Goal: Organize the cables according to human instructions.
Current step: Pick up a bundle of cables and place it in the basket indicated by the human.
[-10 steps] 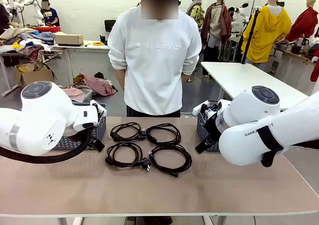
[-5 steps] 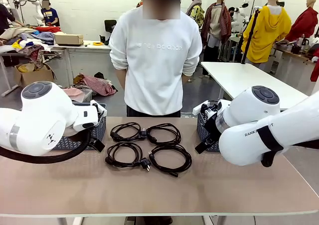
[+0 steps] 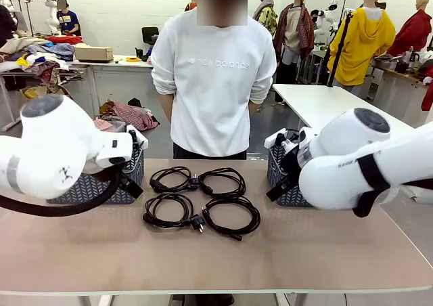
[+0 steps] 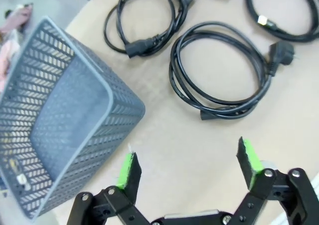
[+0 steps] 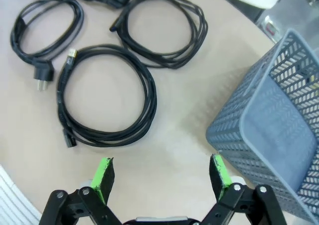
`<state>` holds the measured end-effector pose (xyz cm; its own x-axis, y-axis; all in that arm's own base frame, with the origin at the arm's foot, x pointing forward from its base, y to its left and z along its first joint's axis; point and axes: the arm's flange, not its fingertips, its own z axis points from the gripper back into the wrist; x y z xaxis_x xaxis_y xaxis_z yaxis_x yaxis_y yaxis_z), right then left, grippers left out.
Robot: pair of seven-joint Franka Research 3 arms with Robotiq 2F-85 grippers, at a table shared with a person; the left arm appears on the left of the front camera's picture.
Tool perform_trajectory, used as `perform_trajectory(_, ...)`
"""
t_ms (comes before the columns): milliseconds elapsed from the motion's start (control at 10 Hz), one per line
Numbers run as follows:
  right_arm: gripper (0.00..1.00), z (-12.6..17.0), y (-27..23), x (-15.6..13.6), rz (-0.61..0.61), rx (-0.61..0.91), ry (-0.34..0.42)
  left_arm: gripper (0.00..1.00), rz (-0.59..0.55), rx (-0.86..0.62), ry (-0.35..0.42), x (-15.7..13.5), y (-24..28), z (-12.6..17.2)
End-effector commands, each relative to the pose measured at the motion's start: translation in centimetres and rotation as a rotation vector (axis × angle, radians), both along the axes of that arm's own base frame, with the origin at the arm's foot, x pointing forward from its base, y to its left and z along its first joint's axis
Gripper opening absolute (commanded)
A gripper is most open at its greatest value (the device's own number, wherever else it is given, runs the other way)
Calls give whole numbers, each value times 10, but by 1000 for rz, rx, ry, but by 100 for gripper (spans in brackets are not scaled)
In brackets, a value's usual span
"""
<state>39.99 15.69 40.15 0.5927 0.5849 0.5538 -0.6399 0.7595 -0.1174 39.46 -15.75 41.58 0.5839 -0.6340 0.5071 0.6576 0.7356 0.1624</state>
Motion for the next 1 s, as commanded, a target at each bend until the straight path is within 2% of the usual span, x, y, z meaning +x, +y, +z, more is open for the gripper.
perform_trajectory(0,100,28,-35,10,88,40,-5,100,-98,8,25,3,28,33)
perform_trajectory(200,100,53,-52,13,167,102,-17,100,-234,-56,59,5,46,61)
perform_trajectory(300,100,62,-62,14,200,128,-18,100,-259,-98,66,4,57,71)
perform_trajectory(700,100,78,-96,15,292,253,-46,100,-289,-281,40,3,106,88)
perform_trajectory(900,100,81,-108,13,315,280,-61,100,-278,-309,21,5,127,89)
